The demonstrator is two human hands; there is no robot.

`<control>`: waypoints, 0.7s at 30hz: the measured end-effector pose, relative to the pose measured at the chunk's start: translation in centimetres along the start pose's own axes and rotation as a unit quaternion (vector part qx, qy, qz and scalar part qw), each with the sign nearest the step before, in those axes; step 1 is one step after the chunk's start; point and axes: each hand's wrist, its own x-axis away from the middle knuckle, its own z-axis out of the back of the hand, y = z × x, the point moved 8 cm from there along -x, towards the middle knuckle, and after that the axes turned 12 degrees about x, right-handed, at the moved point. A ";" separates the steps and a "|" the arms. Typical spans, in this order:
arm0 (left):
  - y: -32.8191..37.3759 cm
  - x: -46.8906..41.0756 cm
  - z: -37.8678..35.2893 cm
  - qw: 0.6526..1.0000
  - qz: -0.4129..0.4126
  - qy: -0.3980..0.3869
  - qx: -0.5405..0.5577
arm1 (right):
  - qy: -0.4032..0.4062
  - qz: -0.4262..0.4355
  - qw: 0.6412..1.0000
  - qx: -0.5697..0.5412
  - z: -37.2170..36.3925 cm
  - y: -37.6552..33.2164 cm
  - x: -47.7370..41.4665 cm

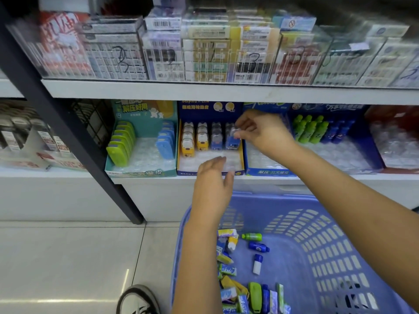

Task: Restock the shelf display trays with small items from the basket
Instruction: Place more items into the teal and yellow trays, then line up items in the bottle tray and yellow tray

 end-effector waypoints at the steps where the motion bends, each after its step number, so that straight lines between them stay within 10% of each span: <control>1: -0.2 0.0 -0.6 0.999 0.007 -0.023 -0.030 | -0.013 -0.002 1.000 0.027 -0.7 0.4 -0.3; 21: -1.6 -0.3 -1.9 0.994 0.021 -0.069 -0.082 | -0.069 0.060 0.974 0.207 -3.5 -1.1 -0.5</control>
